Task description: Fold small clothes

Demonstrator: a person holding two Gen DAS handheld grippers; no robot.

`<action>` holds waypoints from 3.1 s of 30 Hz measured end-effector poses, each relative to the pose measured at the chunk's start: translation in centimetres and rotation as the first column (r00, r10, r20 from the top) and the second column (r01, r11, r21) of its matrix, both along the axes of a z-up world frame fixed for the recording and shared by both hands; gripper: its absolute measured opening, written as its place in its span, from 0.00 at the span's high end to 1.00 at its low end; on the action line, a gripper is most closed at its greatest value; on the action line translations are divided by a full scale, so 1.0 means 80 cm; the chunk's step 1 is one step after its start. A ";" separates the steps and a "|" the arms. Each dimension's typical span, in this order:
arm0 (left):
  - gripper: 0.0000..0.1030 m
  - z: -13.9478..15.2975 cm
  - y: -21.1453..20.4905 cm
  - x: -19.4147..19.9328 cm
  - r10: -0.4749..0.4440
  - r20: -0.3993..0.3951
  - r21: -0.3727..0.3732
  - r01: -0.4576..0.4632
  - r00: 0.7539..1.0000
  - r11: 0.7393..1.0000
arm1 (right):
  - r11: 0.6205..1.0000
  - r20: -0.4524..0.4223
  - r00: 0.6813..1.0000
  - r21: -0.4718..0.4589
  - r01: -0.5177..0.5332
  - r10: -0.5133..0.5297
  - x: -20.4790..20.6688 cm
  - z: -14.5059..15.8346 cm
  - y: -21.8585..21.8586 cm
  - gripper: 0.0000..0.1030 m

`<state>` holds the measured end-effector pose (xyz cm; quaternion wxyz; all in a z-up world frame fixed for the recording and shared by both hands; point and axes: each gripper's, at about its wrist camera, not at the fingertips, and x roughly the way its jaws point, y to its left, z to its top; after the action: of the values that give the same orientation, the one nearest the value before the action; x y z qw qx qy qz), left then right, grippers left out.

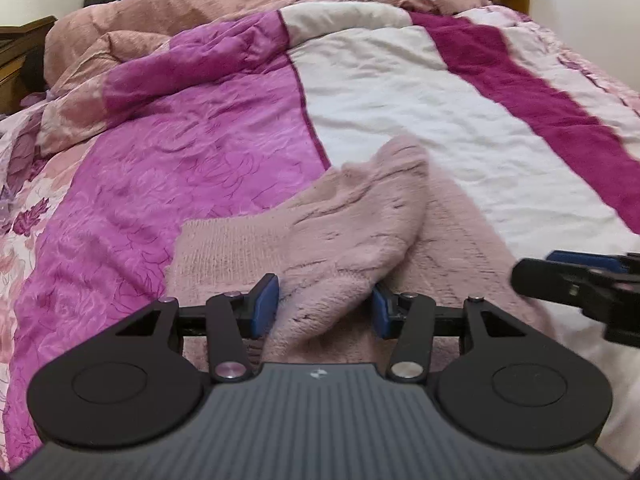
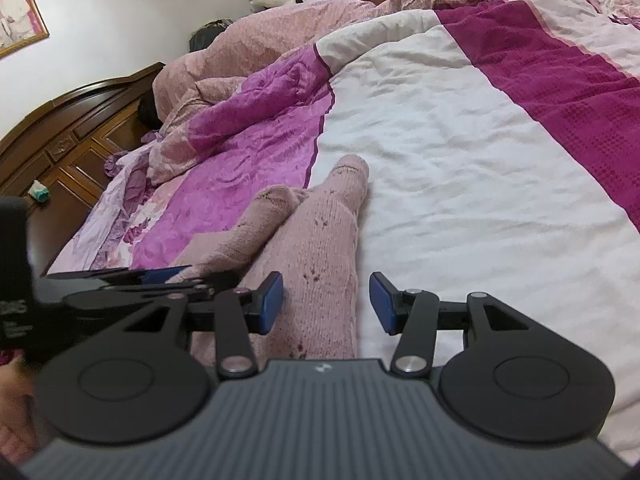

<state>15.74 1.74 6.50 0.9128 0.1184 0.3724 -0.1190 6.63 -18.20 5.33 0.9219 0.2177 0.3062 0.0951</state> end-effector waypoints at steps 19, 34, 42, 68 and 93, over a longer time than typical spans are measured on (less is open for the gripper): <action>0.84 -0.011 0.137 0.019 0.329 -0.103 -0.470 -0.338 0.939 0.816 | 0.999 -0.002 0.999 -0.015 -0.049 0.049 0.003 -0.006 0.016 0.50; 0.86 -0.015 0.146 0.008 0.394 -0.055 -0.355 -0.387 0.917 0.851 | 0.993 0.003 0.993 -0.035 -0.116 0.116 -0.002 -0.006 0.038 0.50; 0.76 0.007 0.132 -0.021 0.293 -0.044 -0.303 -0.292 0.955 0.907 | 0.992 0.000 0.994 -0.058 -0.110 0.110 -0.008 -0.001 0.041 0.50; 0.87 -0.009 0.151 -0.124 0.274 -0.116 -0.204 -0.293 0.955 0.934 | 0.979 0.004 0.989 -0.147 -0.144 0.146 -0.024 -0.002 0.069 0.49; 0.30 0.002 0.137 -0.037 0.310 -0.148 -0.259 -0.339 0.939 0.905 | 0.990 -0.083 0.990 0.098 -0.105 0.113 0.036 -0.021 0.003 0.25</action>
<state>12.74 12.72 6.67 0.9067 -0.0820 0.4131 -0.0229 9.50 -17.95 3.65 0.8897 0.2474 0.3535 0.1496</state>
